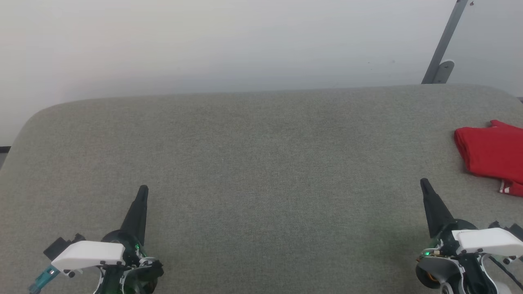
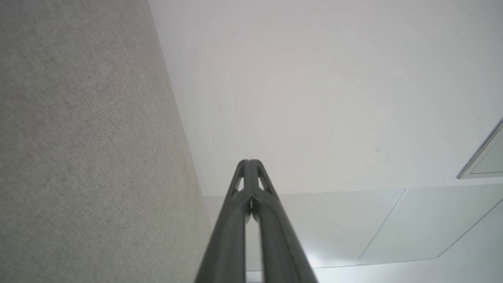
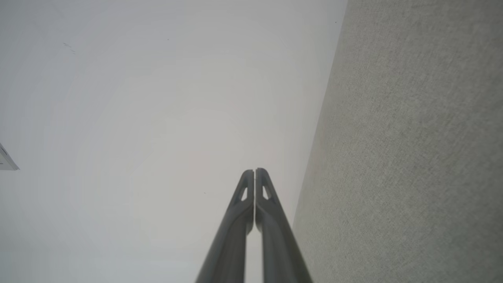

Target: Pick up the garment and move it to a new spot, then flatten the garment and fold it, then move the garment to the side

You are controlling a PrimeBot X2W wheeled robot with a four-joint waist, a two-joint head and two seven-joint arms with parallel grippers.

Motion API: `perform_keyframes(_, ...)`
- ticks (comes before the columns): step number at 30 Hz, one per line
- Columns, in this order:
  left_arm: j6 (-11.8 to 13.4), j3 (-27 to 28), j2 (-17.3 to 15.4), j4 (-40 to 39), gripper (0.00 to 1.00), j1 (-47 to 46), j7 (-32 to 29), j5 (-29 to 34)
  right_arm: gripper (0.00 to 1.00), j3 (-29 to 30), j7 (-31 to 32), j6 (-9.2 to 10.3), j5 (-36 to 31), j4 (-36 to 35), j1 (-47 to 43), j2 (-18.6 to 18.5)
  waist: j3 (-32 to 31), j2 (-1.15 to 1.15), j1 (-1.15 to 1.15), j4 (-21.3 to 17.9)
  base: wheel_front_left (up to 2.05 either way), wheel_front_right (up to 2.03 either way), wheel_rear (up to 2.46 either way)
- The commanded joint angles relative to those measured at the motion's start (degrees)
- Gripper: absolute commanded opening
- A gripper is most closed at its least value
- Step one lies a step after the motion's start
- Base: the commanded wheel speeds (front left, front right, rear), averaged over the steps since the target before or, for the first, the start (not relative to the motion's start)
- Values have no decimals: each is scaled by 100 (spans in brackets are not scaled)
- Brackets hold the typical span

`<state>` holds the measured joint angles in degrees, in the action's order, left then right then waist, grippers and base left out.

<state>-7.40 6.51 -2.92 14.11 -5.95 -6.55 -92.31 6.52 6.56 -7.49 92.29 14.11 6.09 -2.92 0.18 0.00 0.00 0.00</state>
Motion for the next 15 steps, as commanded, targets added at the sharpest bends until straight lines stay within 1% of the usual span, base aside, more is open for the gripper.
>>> perform_keyframes(1, -16, -2, 15, -6, 0, -65, -16, -20, 0, 6, 13, 0, 24, -20, 28, 21, 0, 0, 0, 0, 0, 0, 0)
perform_keyframes(15, -17, -3, 15, -7, 0, -65, -16, -20, 0, 5, 13, 0, 24, -20, 28, 21, 0, 0, 0, 0, 0, 0, 0)
